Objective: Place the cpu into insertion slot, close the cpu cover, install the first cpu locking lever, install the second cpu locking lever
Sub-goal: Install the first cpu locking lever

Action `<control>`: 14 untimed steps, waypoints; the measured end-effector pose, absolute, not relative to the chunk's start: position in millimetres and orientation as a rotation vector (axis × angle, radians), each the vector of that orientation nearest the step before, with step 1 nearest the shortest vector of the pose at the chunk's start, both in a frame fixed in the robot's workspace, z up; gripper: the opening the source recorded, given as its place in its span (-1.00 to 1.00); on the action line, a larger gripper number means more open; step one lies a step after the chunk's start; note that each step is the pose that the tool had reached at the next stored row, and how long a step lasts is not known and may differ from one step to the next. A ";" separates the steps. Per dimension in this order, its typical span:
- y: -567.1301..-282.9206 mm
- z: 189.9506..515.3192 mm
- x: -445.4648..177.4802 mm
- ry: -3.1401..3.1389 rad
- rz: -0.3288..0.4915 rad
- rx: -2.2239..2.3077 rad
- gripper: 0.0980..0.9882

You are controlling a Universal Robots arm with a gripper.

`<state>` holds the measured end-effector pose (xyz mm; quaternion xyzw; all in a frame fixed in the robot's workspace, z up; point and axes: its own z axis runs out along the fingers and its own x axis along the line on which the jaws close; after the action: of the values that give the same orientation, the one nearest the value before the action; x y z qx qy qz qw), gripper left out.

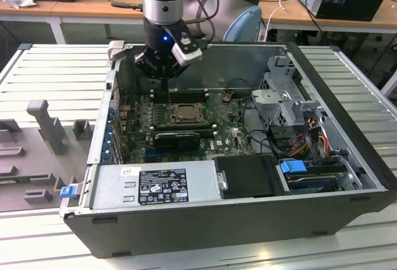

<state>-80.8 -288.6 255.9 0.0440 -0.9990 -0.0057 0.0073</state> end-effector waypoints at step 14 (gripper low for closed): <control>-289.6 244.2 -45.7 -3.125 -0.085 0.138 -0.98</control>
<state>-45.7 -289.6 244.2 0.0442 -0.9986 -0.0272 0.0063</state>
